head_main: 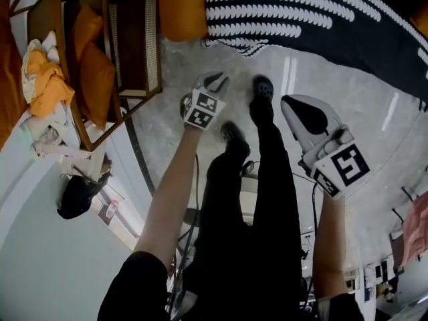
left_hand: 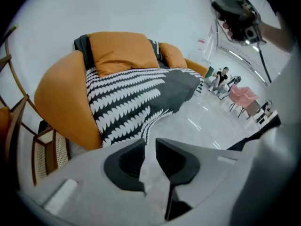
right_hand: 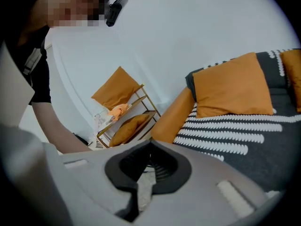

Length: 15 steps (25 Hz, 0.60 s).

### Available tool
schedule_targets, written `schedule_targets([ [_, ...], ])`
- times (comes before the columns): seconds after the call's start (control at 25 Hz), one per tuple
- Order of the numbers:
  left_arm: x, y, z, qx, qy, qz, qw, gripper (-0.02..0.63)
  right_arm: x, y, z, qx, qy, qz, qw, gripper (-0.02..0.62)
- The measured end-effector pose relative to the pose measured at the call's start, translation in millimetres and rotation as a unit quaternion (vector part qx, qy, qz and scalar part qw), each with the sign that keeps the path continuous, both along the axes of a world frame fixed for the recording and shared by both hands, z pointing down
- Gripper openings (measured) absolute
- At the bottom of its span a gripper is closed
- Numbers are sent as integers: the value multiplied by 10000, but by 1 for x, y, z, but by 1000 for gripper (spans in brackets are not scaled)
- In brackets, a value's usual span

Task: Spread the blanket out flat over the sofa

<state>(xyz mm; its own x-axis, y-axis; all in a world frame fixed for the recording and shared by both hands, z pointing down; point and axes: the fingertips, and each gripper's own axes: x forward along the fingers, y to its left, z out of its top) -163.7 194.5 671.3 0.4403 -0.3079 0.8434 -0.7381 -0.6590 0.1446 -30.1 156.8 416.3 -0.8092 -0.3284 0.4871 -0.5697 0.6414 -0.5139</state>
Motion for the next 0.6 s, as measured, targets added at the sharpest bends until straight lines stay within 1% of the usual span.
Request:
schedule_targets([
  [0.08,9,0,-31,-25,92,-161,9998,77,15,-4,-16,-36,20,181,9998,2],
  [0.2,23,0,-74,-3,133,-214,9997,72,35,-9,-42,-20,14,393,9992,3],
  [0.36,44,-19,-134,240,284,-197,9991,60,54,-20,-78,171,-2,484,9987,3],
  [0.48,61,-25,-184,413,381,-168,9983,54,68,-18,-106,198,-13,543,9983,2],
  [0.6,75,-43,-233,739,488,-108,9960,48,77,-22,-127,301,-111,693,9971,2],
])
